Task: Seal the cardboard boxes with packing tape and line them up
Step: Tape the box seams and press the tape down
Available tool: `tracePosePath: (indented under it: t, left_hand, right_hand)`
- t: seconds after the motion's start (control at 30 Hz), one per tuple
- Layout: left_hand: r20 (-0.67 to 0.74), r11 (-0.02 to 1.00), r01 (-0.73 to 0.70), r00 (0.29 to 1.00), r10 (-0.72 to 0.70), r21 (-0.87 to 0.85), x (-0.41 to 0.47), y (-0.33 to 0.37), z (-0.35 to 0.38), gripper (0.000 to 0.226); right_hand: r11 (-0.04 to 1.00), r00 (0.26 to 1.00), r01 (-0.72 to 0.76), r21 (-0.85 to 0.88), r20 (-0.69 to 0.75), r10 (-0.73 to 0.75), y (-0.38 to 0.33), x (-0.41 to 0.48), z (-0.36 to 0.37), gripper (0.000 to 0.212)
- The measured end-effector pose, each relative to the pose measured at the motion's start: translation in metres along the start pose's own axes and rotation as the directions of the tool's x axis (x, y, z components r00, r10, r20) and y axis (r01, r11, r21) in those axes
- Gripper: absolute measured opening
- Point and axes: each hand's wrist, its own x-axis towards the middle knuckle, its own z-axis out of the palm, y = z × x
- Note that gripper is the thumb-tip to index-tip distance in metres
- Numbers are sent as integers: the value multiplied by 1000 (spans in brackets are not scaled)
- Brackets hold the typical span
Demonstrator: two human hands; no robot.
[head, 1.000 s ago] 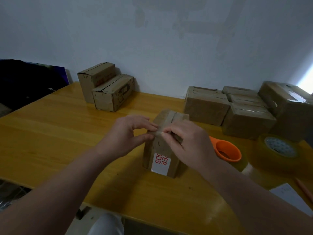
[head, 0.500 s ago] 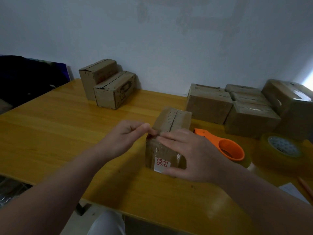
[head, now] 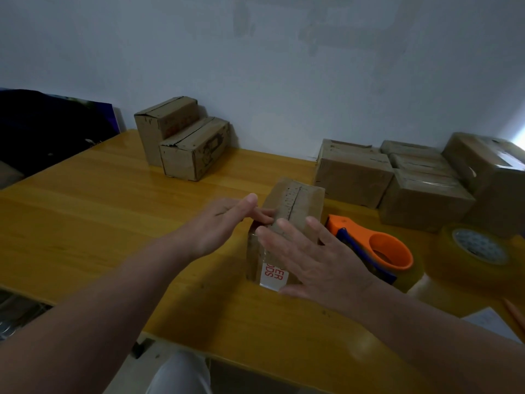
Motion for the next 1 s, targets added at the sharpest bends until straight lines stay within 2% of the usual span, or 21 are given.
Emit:
tracePosePath:
  t: [0.1,0.17,0.37,0.73,0.93,1.0]
  left_hand:
    - [1,999,17,1000,-17,-36,-1,1,1,62]
    - [-4,999,22,1000,-22,-44,-1,2,1,62]
    - [-27,998,36,999,-38,-58,-3,10,4,51]
    - [-16,998,30,999,-31,-51,-2,11,5,57]
    - [-61,1000,2,998,-4,-31,1,6,10,56]
    - [-99,1000,1,995,-3,-17,1,6,13,51]
  right_hand:
    - [997,997,71,-34,32,-70,-5,-2,1,114]
    - [992,994,106,-64,11,-106,-9,-2,2,111]
    - [989,987,99,-112,-112,-112,-3,22,-4,93]
    - [986,985,107,-127,-118,-122,-4,21,-9,103]
    - [986,987,163,-34,-6,-163,0,8,-12,100]
    - [981,981,192,35,-24,-191,3,-1,-8,93]
